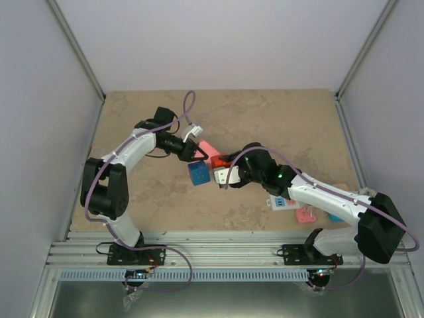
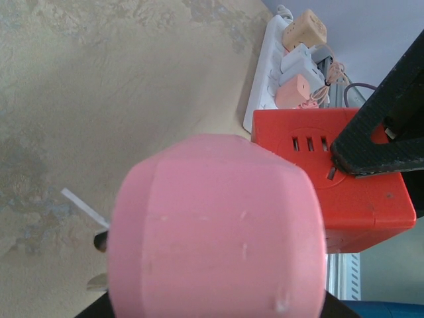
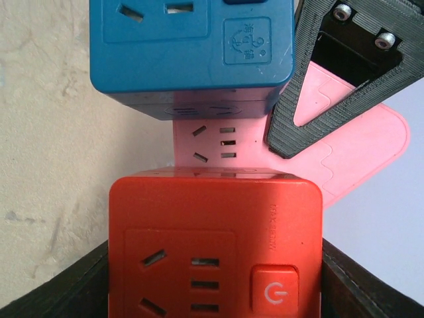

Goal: Pull the plug off the socket
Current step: Remove the plug from the socket.

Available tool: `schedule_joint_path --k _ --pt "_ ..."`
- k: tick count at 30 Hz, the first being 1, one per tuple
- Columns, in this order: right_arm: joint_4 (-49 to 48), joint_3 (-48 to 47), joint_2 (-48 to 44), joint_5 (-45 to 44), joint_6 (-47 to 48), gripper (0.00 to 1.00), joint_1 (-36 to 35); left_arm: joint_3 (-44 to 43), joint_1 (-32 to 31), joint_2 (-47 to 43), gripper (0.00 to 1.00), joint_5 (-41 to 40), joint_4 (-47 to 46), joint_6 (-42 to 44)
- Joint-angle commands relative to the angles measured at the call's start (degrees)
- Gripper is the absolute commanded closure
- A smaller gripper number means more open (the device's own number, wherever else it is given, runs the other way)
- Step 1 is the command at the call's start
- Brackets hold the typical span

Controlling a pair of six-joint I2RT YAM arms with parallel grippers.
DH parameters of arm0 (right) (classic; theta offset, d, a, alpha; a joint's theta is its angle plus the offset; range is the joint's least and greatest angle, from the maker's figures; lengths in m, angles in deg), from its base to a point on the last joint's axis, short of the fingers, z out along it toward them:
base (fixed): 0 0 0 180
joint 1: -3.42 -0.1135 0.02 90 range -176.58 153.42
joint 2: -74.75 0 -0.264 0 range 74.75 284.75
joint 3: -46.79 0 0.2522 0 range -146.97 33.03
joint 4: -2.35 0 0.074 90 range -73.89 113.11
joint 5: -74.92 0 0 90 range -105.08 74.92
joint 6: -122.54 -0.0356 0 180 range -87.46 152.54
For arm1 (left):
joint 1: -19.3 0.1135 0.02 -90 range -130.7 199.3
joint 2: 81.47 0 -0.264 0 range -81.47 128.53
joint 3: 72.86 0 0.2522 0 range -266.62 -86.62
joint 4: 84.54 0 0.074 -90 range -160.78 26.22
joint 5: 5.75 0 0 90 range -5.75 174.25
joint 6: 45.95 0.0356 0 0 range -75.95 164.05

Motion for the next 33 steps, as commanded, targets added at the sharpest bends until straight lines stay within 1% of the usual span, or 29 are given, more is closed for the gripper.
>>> schedule_joint_path --k 1,6,12,15,21,26,29,33 --pt "3.10 -0.68 -2.77 3.49 -4.15 0.96 2.51 -0.81 2.75 -0.70 1.00 -3.59 -2.21 1.12" --pt "-0.70 3.12 -5.06 2.95 -2.09 0.95 2.77 -1.35 2.80 0.21 1.00 -3.51 -1.92 0.71" --pt "-6.89 7.62 -6.32 0.17 0.76 0.96 2.79 -1.58 3.37 0.29 1.00 -2.50 -1.79 0.51" --pt "-8.15 8.68 -6.50 0.05 1.05 0.96 2.83 -1.61 3.60 0.42 1.00 -1.99 -1.68 0.60" --pt "-8.10 8.83 -7.15 0.58 0.84 0.97 2.83 -1.65 3.76 0.40 1.00 -0.93 -0.58 2.11" --pt "-1.76 5.99 -8.46 7.87 -0.67 0.99 5.09 -0.99 3.77 -0.14 1.00 -1.41 -1.06 2.60" --pt "1.03 4.96 -8.43 10.31 -0.80 0.99 5.99 -0.96 3.77 -0.24 1.00 -1.44 -1.00 2.72" --pt "0.88 4.87 -7.52 9.15 -0.65 0.98 6.11 -0.91 3.73 -0.28 1.00 -2.17 -1.72 1.78"
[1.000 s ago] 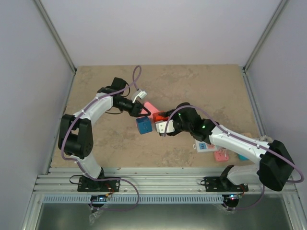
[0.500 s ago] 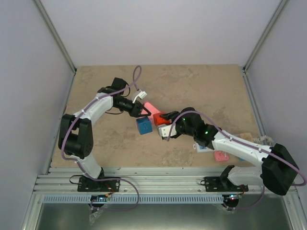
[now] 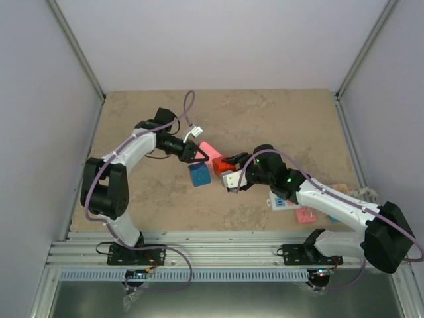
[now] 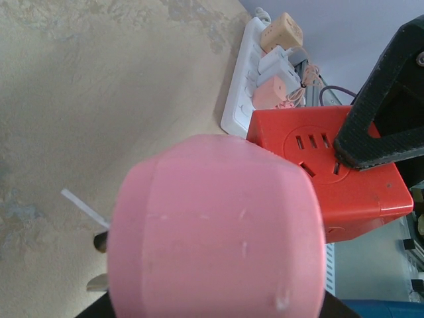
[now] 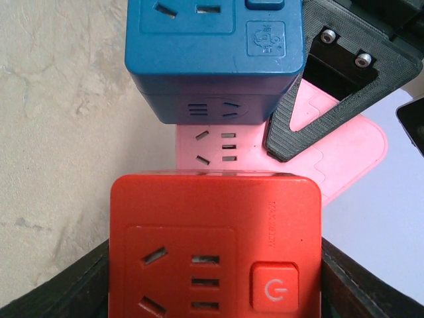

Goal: Pull the plug off the socket
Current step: Remove the plug from the socket.

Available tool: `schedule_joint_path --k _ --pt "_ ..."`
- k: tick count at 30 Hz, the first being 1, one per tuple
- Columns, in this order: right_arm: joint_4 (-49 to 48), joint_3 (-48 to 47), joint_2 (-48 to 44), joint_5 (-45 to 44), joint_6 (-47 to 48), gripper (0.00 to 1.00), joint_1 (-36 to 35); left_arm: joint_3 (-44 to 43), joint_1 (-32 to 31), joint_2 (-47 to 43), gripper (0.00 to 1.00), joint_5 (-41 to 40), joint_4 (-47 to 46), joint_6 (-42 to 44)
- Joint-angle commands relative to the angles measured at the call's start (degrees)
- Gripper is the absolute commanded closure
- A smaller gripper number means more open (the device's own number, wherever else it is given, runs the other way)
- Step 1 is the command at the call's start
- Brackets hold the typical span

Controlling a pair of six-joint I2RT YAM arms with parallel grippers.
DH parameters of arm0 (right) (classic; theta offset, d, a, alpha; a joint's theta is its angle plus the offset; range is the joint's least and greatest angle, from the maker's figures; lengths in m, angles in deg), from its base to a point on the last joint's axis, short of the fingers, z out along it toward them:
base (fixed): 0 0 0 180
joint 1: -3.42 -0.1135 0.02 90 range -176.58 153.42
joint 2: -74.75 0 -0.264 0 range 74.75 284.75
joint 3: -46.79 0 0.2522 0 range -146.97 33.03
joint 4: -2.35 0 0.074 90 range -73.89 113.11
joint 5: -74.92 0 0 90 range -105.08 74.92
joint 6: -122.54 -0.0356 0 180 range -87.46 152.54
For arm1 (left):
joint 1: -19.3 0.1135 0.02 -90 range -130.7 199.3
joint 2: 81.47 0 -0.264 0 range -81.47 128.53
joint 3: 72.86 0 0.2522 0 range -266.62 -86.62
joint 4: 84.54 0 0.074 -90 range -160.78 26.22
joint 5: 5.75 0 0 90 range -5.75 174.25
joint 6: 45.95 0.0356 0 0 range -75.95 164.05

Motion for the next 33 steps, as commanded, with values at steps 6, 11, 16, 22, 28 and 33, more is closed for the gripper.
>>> schedule_joint_path --k 6,11,16,22,28,33 --pt "6.64 -4.79 0.82 -7.58 -6.07 0.95 -0.29 -0.37 3.77 -0.33 1.00 -10.37 -7.70 -3.49" --pt "8.04 -8.19 4.64 -13.81 -7.37 0.95 -3.86 0.11 3.77 -0.70 1.00 -11.96 -9.21 -4.76" --pt "9.61 -10.86 5.41 -13.06 -9.15 0.95 -4.92 0.44 3.77 -0.76 1.00 -12.80 -9.76 -5.06" --pt "7.62 -7.64 2.74 -12.15 -7.23 0.96 -3.91 0.27 3.77 -0.70 1.00 -11.43 -9.05 -4.20" --pt "9.25 -5.44 -0.37 -4.88 -6.07 0.96 0.42 0.09 3.75 -0.33 1.00 -10.97 -8.66 -3.89" --pt "9.29 -4.57 -0.96 -3.98 -5.24 0.96 1.38 -0.08 3.75 -0.24 1.00 -10.82 -8.52 -4.01"
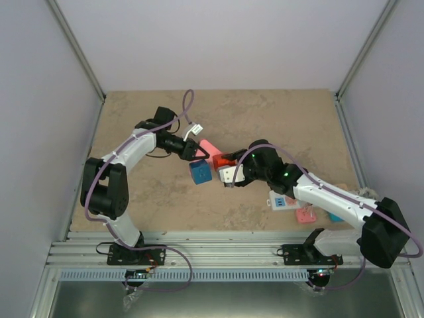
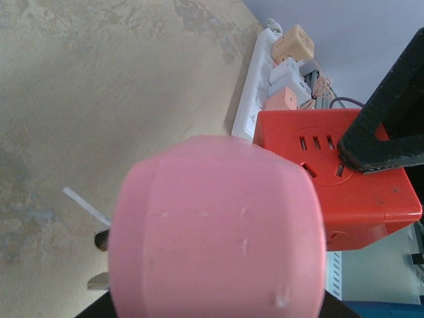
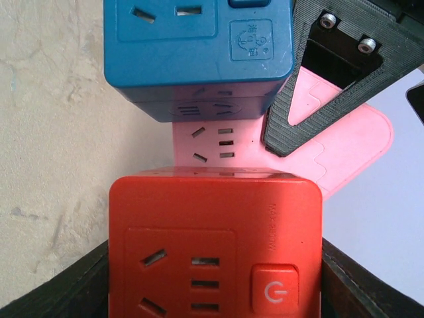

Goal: Pull the plug off the socket
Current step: Remove the plug from the socket.

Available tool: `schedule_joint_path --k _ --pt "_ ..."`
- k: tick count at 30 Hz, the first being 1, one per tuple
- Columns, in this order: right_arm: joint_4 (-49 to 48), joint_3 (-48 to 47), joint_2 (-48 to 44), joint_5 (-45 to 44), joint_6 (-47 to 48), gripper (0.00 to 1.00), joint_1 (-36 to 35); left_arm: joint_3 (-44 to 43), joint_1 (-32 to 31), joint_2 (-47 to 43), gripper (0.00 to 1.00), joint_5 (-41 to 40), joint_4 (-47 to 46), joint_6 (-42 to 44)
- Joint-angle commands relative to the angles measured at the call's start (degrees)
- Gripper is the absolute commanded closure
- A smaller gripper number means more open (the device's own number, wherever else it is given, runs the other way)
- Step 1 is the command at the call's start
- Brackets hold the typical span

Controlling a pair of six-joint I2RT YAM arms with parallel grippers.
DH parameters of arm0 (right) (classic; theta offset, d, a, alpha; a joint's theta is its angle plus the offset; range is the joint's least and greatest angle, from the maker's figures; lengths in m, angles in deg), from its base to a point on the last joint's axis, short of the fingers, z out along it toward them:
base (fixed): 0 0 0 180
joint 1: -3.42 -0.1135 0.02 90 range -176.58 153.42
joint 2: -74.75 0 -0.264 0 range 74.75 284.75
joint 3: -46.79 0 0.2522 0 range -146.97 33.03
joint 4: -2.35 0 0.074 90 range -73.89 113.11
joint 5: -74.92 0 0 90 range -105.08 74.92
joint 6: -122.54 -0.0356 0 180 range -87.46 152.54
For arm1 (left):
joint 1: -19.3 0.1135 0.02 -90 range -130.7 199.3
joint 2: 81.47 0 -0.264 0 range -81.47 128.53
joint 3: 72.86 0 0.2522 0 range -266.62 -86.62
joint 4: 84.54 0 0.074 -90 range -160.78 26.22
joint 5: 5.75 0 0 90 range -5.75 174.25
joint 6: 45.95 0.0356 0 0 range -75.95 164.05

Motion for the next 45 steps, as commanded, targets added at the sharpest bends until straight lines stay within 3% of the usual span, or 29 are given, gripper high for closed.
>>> schedule_joint_path --k 1,10,16,22,32,45 --pt "3.33 0.88 -3.45 -0.88 -3.43 0.96 1.93 -0.40 3.53 -0.19 1.00 -9.53 -4.83 0.00" --pt "3.74 -3.36 2.09 -8.30 -5.86 0.95 -2.78 -0.08 3.53 0.04 1.00 -13.46 -6.82 -2.33" --pt "4.89 -5.12 3.41 -8.69 -6.24 0.95 -4.84 0.06 3.54 0.03 1.00 -13.89 -6.79 -2.14" --pt "4.71 -3.22 0.58 -8.32 -4.07 0.95 -4.18 0.04 3.55 0.33 1.00 -13.34 -6.53 -1.85" --pt "5.38 0.96 -5.04 -0.47 -1.63 0.96 1.55 -0.40 3.55 0.85 1.00 -11.96 -5.54 -0.96" --pt "6.61 -3.36 0.00 -8.24 -3.62 0.95 -3.46 -0.22 3.52 1.21 1.00 -15.17 -7.09 -2.83"
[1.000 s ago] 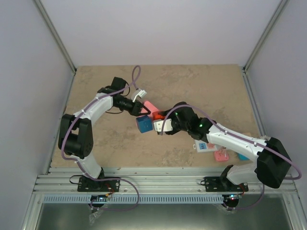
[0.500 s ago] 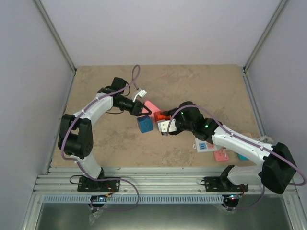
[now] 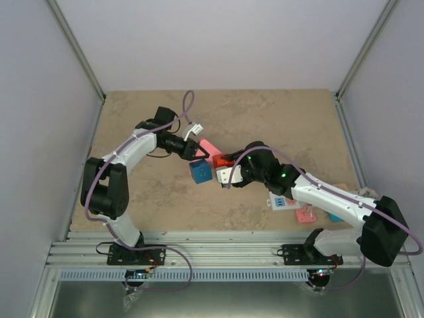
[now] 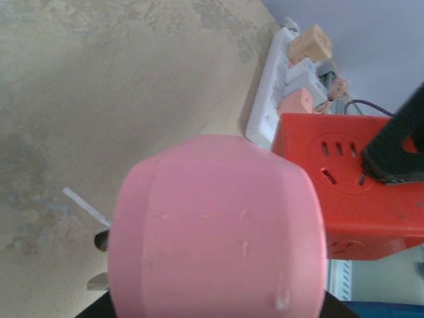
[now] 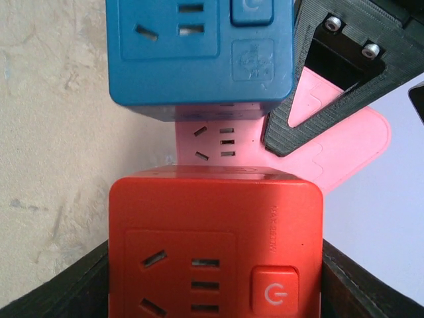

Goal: Pull the plug off the socket
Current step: Remove the plug from the socket, then place the plug at the center of the board.

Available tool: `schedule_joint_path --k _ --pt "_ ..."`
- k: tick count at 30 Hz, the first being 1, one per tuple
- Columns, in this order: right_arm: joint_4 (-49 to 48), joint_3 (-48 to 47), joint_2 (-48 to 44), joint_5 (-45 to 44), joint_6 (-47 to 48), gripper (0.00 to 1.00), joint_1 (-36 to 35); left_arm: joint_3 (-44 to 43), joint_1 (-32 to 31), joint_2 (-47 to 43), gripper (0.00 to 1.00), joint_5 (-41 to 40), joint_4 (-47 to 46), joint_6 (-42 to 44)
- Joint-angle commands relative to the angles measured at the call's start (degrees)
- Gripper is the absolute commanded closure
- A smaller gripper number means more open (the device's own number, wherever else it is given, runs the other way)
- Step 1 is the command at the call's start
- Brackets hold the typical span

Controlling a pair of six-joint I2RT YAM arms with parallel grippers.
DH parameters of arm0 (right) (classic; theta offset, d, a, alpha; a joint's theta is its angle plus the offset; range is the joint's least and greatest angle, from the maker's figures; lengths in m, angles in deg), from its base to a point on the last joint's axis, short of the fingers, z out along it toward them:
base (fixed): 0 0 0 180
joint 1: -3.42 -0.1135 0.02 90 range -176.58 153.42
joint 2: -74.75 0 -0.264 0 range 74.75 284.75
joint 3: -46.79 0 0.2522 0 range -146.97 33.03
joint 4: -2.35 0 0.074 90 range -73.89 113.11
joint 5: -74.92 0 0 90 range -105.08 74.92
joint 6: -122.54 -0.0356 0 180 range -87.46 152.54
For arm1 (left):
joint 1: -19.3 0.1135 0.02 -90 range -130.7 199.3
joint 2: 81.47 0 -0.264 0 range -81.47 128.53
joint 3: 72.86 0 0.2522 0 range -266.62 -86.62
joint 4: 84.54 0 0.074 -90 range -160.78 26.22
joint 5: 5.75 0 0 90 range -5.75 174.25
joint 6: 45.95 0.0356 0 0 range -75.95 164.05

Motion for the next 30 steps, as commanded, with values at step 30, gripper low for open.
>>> schedule_joint_path --k 30 --pt "-16.03 1.38 8.77 -10.58 -10.74 0.95 16.29 -0.18 4.30 -0.31 1.00 -13.18 -6.65 -0.92"
